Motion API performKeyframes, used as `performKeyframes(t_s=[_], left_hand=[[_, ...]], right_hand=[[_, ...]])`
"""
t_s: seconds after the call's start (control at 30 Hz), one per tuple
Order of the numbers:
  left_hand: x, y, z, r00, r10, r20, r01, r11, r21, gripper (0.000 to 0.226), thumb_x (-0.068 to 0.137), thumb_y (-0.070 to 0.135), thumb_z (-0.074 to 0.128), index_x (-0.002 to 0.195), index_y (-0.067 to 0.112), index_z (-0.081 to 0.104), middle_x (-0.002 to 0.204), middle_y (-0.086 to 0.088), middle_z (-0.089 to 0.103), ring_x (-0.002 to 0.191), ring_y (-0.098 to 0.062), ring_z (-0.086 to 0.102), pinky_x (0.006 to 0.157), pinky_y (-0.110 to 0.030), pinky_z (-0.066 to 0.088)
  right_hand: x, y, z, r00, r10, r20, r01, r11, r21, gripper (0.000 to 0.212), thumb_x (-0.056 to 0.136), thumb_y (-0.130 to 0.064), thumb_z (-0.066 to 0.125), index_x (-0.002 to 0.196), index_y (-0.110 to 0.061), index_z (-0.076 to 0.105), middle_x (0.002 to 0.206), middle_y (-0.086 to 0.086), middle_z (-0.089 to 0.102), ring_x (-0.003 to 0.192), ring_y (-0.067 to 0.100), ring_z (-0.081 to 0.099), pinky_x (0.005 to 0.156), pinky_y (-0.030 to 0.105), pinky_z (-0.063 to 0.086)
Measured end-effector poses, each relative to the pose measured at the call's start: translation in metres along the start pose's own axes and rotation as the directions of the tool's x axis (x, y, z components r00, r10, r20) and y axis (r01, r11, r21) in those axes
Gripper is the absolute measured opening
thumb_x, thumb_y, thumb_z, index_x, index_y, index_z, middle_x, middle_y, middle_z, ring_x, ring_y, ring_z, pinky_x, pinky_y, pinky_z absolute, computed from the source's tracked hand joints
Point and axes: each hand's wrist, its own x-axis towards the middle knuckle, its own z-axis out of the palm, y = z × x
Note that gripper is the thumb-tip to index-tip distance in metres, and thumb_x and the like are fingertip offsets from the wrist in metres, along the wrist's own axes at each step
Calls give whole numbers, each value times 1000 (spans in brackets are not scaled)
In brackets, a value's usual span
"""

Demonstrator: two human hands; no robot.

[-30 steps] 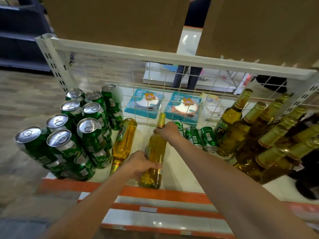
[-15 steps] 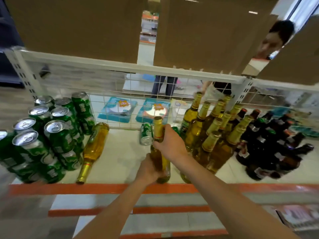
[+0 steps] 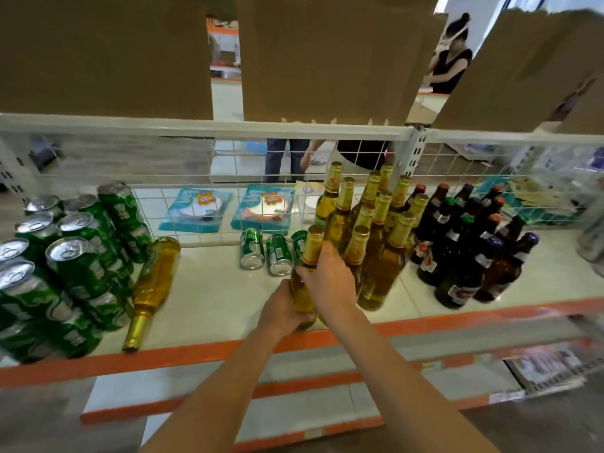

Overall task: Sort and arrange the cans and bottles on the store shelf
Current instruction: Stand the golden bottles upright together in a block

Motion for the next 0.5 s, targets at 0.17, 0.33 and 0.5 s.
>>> performKeyframes(t_s=[0.17, 0.33, 0.5], left_hand=[[9, -6, -4, 997, 33, 72, -31, 999, -28, 85, 54, 46, 90, 124, 28, 46, 115, 10, 65, 105, -15, 62, 90, -38, 52], [11, -17, -44, 965, 40, 258, -47, 999, 19, 86, 77, 24, 82, 148, 16, 35, 138, -8, 53, 118, -25, 57, 94, -30, 48], [23, -39, -101, 991, 36, 129, -46, 996, 73, 61, 90, 26, 67, 145, 16, 42, 139, -10, 53, 123, -26, 54, 100, -32, 46]], right_hand=[[-1, 3, 5, 998, 43, -37, -42, 999, 28, 38, 88, -37, 70, 111, -17, 46, 107, 1, 62, 100, 25, 64, 72, 32, 46], [1, -14, 2, 984, 47, -175, -11, 980, 200, 75, 84, -33, 76, 145, -15, 36, 137, -1, 50, 132, 16, 44, 104, 30, 41], [20, -79, -7, 820, -239, -520, 241, 968, -63, 65, 88, -14, 71, 145, -10, 40, 140, 11, 46, 134, 25, 41, 110, 38, 42]])
